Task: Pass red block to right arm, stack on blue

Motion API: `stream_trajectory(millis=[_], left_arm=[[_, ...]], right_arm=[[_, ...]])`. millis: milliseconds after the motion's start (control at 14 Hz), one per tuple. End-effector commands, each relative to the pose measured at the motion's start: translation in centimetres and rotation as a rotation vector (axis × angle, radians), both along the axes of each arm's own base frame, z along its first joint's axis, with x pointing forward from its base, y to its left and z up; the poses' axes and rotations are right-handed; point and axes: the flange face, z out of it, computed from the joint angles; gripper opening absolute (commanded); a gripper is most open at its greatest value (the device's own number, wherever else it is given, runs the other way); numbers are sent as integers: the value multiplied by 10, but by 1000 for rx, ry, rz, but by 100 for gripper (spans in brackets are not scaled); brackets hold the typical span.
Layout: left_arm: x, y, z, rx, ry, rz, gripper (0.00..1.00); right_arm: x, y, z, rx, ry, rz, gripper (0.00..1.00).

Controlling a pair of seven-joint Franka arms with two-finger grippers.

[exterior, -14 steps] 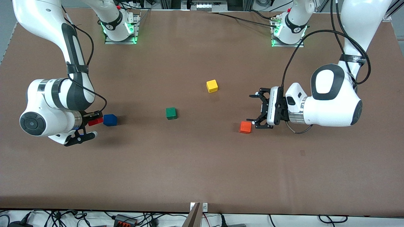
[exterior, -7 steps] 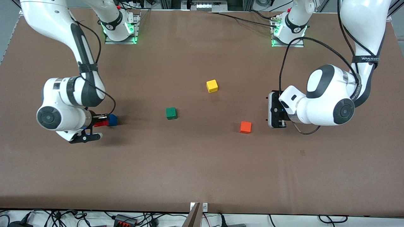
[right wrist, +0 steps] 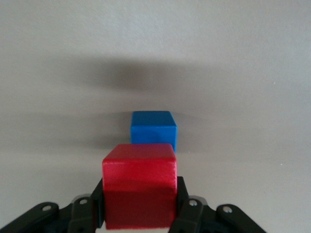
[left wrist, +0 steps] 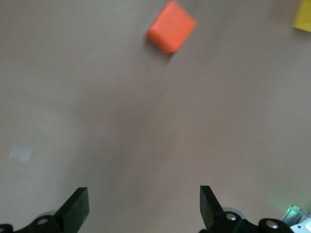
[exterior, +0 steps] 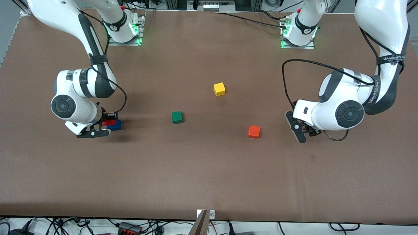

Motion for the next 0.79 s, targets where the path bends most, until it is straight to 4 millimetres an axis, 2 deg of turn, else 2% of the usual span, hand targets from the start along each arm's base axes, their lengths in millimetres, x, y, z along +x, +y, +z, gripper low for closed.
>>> stream_trajectory(millis=[0,71,357,571,714], left_arm=[[1,6,28,88,-60,169,100],[1,6,31,105,-67,238,100],[-10,9,68,196,-78,532,100],[-11,20,100,218,-48,624,100],[-11,64,128,180,-67,744,100]], right_arm=[[-12,-8,5,-13,-30,-15,0],[-12,-8,5,-16,-34,-34,0],[-9,-11,4,-23,-60,-84,0],[-9,-11,0,-27,-63,-122,0],[-9,-10,-5,-28,-77,-134,0]])
